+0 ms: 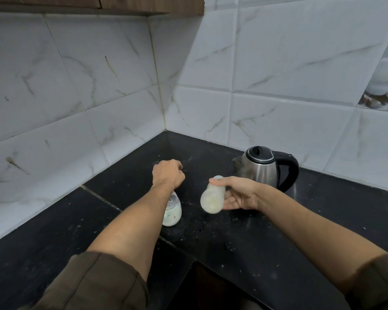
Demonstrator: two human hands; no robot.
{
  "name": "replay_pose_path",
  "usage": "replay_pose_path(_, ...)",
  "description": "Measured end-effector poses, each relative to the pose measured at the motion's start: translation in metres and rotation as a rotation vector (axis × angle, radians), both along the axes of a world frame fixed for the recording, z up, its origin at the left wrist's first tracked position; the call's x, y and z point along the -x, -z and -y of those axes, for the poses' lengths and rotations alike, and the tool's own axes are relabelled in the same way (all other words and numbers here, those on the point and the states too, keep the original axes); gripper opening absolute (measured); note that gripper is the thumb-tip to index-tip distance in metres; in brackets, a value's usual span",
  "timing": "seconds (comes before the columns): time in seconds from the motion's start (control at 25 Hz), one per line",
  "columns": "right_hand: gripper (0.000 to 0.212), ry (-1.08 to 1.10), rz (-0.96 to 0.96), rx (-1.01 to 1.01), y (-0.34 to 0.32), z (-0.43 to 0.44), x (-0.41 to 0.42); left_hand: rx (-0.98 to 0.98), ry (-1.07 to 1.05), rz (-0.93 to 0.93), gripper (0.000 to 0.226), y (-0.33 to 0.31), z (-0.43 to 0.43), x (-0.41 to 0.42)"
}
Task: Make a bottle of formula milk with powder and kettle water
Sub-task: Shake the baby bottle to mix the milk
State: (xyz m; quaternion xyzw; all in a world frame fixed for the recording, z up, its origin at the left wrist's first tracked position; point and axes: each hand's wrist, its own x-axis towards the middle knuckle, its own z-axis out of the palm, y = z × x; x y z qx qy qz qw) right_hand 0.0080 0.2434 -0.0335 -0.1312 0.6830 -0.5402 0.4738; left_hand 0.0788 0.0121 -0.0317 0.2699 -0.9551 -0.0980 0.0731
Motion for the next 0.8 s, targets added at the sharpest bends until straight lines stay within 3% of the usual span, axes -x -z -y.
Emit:
replay_pose_path(0.12,0.068,-0.125,-0.08,0.071,0.0,-0.003,0.0,0.002,0.0,0.005,0.039,0.0,0.002,-0.001)
replay_pose_path(0.28,0.08,0.112,-0.119,0.252,-0.006,-0.002,0.002,0.004,-0.007,0.009,0.038,-0.001,0.002,-0.003)
replay_pose_path(0.48,0.075,-0.211,-0.201,0.233,-0.003,-0.004,-0.007,0.01,-0.004,0.016,0.038,-0.003,-0.002,-0.001)
replay_pose_path(0.64,0.077,0.093,-0.177,0.294,-0.006,-0.001,-0.008,0.023,-0.009,0.009,0.04,-0.003,0.0,-0.003)
replay_pose_path(0.8,0.076,-0.174,-0.229,0.207,-0.005,-0.002,-0.014,0.013,-0.01,0.013,0.039,-0.002,-0.003,-0.003)
